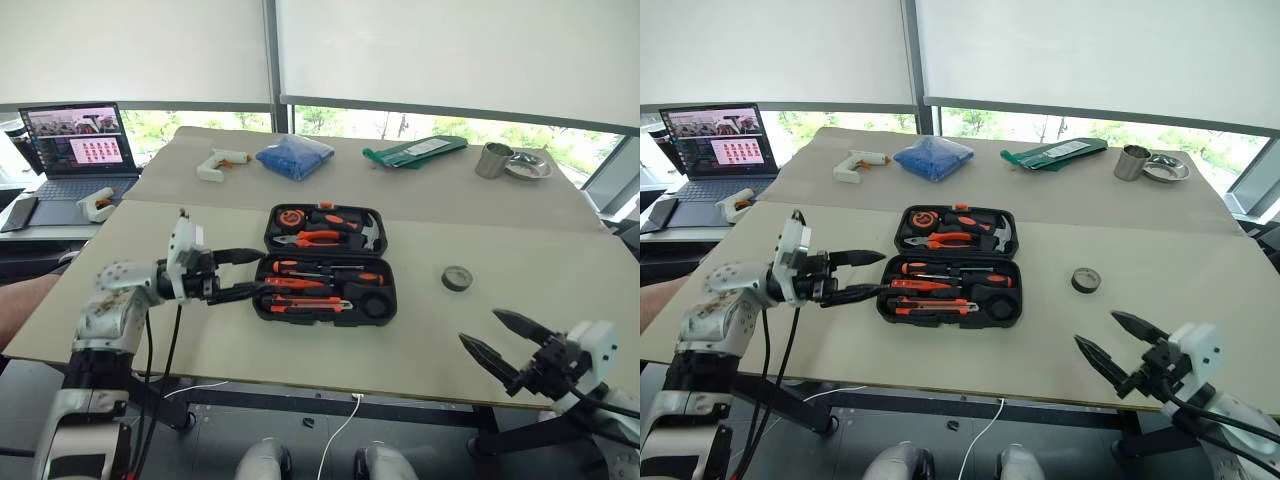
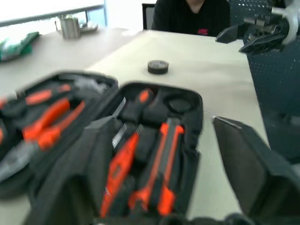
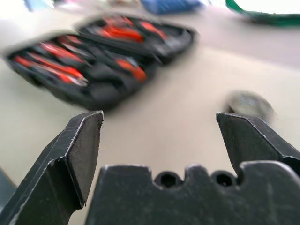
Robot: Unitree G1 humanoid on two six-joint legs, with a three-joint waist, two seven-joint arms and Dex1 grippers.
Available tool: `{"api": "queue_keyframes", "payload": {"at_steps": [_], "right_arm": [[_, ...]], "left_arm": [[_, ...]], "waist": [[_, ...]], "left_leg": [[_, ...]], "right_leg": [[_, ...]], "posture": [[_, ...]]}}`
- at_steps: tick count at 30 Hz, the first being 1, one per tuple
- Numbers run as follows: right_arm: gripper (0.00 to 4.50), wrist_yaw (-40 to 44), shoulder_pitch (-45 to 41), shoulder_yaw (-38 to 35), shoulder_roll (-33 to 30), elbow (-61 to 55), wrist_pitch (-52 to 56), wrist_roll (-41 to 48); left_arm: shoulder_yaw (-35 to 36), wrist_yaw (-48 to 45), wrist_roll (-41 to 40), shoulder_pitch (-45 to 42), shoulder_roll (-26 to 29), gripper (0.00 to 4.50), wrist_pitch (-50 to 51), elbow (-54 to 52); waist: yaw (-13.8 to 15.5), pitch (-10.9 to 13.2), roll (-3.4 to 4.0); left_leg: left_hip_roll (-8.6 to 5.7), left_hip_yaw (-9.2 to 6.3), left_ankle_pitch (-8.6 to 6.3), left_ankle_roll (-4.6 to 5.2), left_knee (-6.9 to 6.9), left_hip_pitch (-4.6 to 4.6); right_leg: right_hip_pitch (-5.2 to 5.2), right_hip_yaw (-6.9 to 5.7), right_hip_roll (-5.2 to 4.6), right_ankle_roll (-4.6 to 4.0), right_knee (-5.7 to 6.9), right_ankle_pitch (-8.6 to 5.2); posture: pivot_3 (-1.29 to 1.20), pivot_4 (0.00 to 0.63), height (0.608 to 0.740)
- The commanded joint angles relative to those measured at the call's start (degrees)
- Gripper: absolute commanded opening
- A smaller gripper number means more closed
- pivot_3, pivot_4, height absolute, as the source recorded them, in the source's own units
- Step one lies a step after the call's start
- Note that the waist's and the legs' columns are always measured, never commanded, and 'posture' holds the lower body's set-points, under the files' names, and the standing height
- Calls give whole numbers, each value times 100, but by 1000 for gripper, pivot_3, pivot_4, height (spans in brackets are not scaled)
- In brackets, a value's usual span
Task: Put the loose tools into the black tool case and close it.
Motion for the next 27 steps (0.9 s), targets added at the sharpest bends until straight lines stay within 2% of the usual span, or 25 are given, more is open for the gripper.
{"api": "queue_keyframes", "payload": {"at_steps": [1, 3, 6, 10, 11, 13, 17, 27], "right_arm": [[4500, -535, -302, 19, -420, -225, 348, -569], [4500, -863, -812, 299, -831, -482, 1167, -762], [4500, -1220, -1744, 499, -1059, -671, 2279, -381], [4500, -1121, -3351, 1584, -1835, -296, 4291, -429], [4500, -1123, -3678, 1786, -1866, -130, 4546, -433], [4500, -1251, -4391, 2107, -1719, 306, 5129, -447], [4500, -1283, -5271, 2893, -1674, 1117, 5361, -881], [4500, -1291, -6109, 3502, -1115, 2514, 5145, -1437]], "left_arm": [[230, -76, -217, 153, 197, 4485, 98, -263], [230, 4, -244, 173, 126, 4485, 79, -315], [178, 107, -267, 123, -2, 4485, 100, -384], [2, 137, -161, 27, -206, 4485, -5, -326], [-40, 157, -121, 5, -254, 4485, -49, -314], [-104, 217, -55, -25, -349, 4485, -144, -304], [-189, 296, 2, -82, -456, 4485, -197, -326], [-265, 352, 8, -77, -491, 4485, -147, -498]], "waist": [[-8, 3, 5], [-68, 10, 20], [-102, 12, 20], [-111, 13, 22], [-91, 11, 17], [-89, 10, 16], [-55, 10, 14], [-68, 11, 15]], "left_leg": [[0, 0, -14, -33, 0, 0], [0, 4, -12, -39, 0, 0], [-4, 7, -10, -42, -1, -1], [-2, 5, -5, -39, -4, 2], [-7, 5, 18, 1, -8, -14], [-6, 4, 19, 14, -9, -23], [-20, 5, 13, 25, -6, -74], [-31, 9, 8, 32, 0, -76]], "right_leg": [[-3, -1, -1, -5, 0, 3], [-9, 1, -5, -11, 3, 7], [-12, 3, -12, -14, 5, 12], [-10, 2, -1, -18, 6, 16], [-26, 2, -3, -20, 5, 16], [-32, 1, 4, -48, 3, 28], [-69, -5, 4, -12, 2, 48], [-65, -6, -6, 4, 0, 45]], "posture": [[0, 150, 739], [0, 150, 739], [0, 150, 739], [0, 150, 739], [0, 150, 739], [0, 150, 739], [0, 150, 739], [0, 150, 739]]}}
